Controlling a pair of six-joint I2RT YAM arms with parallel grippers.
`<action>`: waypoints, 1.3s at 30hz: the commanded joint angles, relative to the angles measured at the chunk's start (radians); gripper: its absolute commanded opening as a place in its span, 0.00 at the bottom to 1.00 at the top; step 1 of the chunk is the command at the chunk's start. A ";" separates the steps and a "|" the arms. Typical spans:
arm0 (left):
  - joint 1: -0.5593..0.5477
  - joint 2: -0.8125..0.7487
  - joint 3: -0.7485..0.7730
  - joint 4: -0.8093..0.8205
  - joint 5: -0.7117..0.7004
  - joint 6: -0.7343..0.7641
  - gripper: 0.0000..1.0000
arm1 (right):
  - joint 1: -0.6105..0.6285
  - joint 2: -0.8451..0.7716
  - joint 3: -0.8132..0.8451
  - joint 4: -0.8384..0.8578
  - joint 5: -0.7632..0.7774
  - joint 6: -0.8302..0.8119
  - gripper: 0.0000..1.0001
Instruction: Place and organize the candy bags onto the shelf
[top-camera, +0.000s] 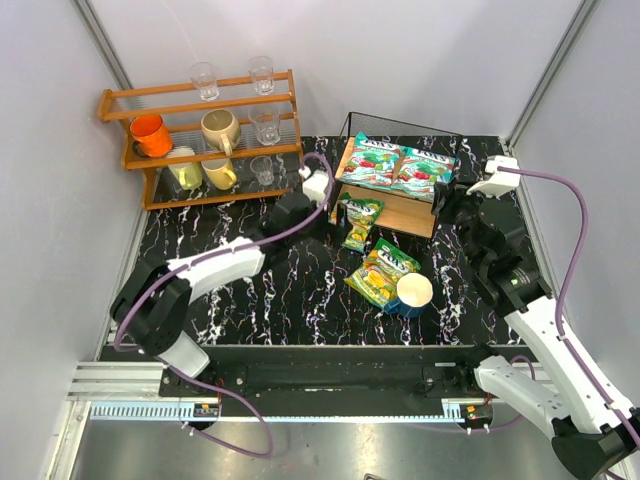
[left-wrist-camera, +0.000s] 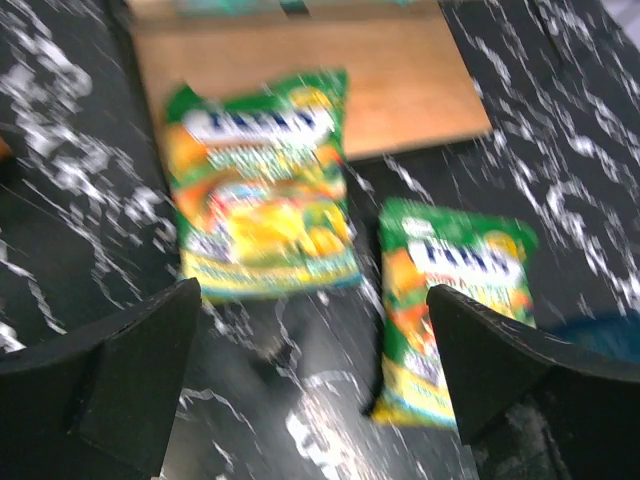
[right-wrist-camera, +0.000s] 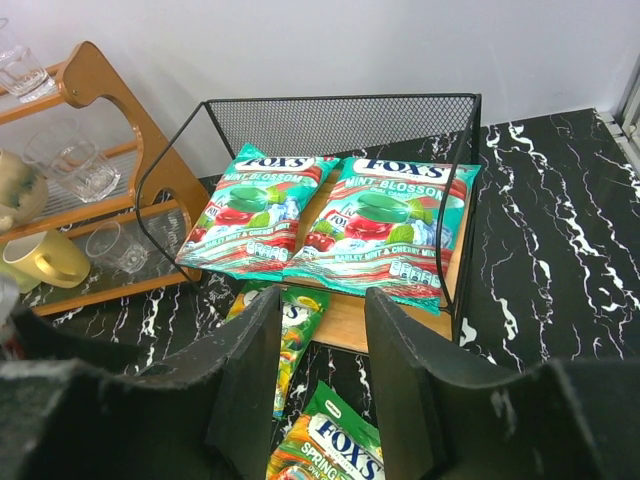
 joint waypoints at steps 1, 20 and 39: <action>-0.097 -0.079 -0.152 0.106 0.093 -0.058 0.99 | 0.005 -0.025 0.009 -0.003 0.031 -0.015 0.48; -0.237 0.082 -0.298 0.325 0.099 -0.140 0.99 | 0.007 -0.071 0.029 -0.072 0.034 -0.017 0.48; -0.227 0.211 -0.269 0.348 0.073 -0.103 0.72 | 0.007 -0.056 0.037 -0.069 0.028 -0.021 0.48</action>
